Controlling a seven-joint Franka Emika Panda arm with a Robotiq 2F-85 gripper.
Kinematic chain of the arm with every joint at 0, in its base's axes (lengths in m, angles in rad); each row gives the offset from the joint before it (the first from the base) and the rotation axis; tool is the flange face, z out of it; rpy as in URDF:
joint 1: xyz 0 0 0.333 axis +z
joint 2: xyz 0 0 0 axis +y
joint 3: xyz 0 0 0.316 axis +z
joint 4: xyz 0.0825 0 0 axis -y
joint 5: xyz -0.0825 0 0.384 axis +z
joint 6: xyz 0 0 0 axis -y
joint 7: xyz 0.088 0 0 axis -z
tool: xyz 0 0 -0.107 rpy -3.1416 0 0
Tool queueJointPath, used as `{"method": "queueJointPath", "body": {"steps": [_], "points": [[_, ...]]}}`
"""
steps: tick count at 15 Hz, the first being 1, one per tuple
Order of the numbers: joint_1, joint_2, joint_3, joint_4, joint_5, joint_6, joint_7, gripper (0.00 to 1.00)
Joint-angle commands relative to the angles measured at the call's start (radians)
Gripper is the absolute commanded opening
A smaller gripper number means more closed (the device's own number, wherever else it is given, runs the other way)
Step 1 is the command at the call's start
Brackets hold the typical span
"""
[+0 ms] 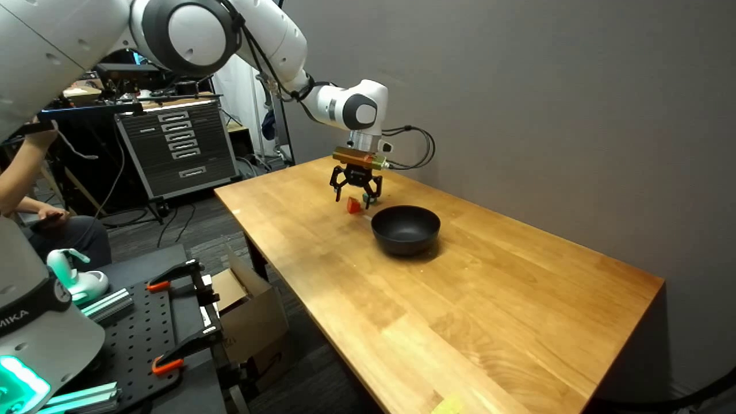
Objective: Pick up the orange and green blocks from the table and put them in the bowl
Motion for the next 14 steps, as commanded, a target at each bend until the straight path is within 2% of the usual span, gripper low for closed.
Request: {"method": "queueJointPath", "body": {"steps": [1, 7, 8, 10, 14], "points": [[0.031, 0.134, 0.006, 0.234, -0.017, -0.095, -0.035, 1.0], [0.067, 0.29, -0.006, 0.479, -0.023, -0.196, -0.065, 1.0], [0.067, 0.298, -0.009, 0.488, -0.023, -0.193, -0.069, 0.75], [0.07, 0.319, -0.015, 0.52, -0.024, -0.189, -0.07, 0.66], [0.076, 0.339, -0.027, 0.578, -0.022, -0.217, -0.056, 0.34]]}}
